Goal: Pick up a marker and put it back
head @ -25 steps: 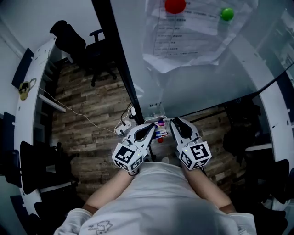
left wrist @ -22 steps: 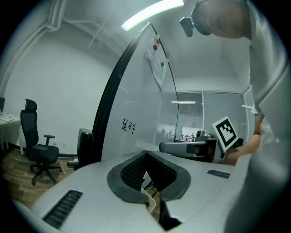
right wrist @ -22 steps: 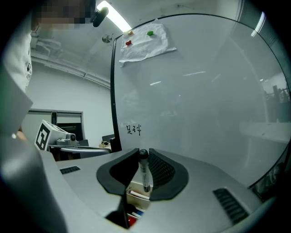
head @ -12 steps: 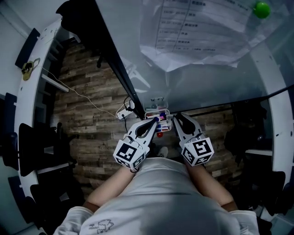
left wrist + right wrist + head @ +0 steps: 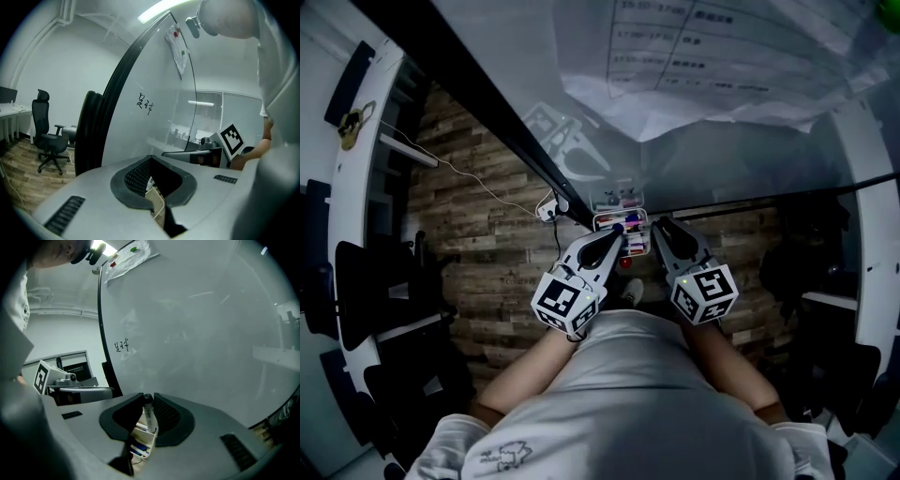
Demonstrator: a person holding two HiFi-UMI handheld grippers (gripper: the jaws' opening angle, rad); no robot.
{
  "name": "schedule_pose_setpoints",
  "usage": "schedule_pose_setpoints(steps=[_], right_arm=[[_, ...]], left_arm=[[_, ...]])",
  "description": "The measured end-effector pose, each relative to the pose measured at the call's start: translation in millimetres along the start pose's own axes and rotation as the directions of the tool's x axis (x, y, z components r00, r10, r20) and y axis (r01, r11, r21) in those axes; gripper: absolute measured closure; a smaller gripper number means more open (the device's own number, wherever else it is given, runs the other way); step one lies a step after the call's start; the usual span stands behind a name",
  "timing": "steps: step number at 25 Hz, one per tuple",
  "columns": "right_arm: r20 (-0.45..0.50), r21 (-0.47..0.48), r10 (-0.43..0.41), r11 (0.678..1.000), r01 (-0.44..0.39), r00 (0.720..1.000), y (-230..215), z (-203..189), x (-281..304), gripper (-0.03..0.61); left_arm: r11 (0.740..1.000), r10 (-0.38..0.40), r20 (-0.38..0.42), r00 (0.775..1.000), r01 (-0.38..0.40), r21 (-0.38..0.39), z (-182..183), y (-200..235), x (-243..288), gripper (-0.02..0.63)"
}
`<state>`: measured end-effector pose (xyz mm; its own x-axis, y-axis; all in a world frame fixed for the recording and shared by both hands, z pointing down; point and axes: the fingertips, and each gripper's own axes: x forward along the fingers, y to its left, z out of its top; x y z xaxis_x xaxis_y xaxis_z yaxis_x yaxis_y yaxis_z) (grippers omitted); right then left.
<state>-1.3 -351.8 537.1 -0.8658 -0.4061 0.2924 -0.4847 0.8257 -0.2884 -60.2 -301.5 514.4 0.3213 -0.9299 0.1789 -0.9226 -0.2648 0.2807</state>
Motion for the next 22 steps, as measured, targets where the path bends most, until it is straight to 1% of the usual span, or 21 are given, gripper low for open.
schedule_pose_setpoints(steps=[6,12,17,22], right_arm=[[-0.025,0.029,0.017,0.999,-0.016,1.0,0.5,-11.3,5.4,0.505],[-0.052,0.034,0.028,0.999,-0.027,0.998,3.1,-20.2,13.7,0.504],[-0.089,0.045,0.019,0.999,-0.015,0.996,3.3,-30.8,16.2,0.505],[-0.088,0.048,0.018,0.999,-0.014,0.996,1.9,-30.8,17.8,0.502]], left_arm=[[0.999,0.012,-0.013,1.0,-0.013,-0.031,-9.7,4.0,-1.1,0.609],[0.999,0.021,-0.019,1.0,-0.021,-0.039,-12.8,10.6,-3.8,0.609],[0.999,0.023,-0.024,0.999,-0.024,-0.039,-13.1,10.8,-6.0,0.609],[0.999,0.024,-0.021,0.999,-0.025,-0.038,-12.1,12.5,-6.6,0.609]])
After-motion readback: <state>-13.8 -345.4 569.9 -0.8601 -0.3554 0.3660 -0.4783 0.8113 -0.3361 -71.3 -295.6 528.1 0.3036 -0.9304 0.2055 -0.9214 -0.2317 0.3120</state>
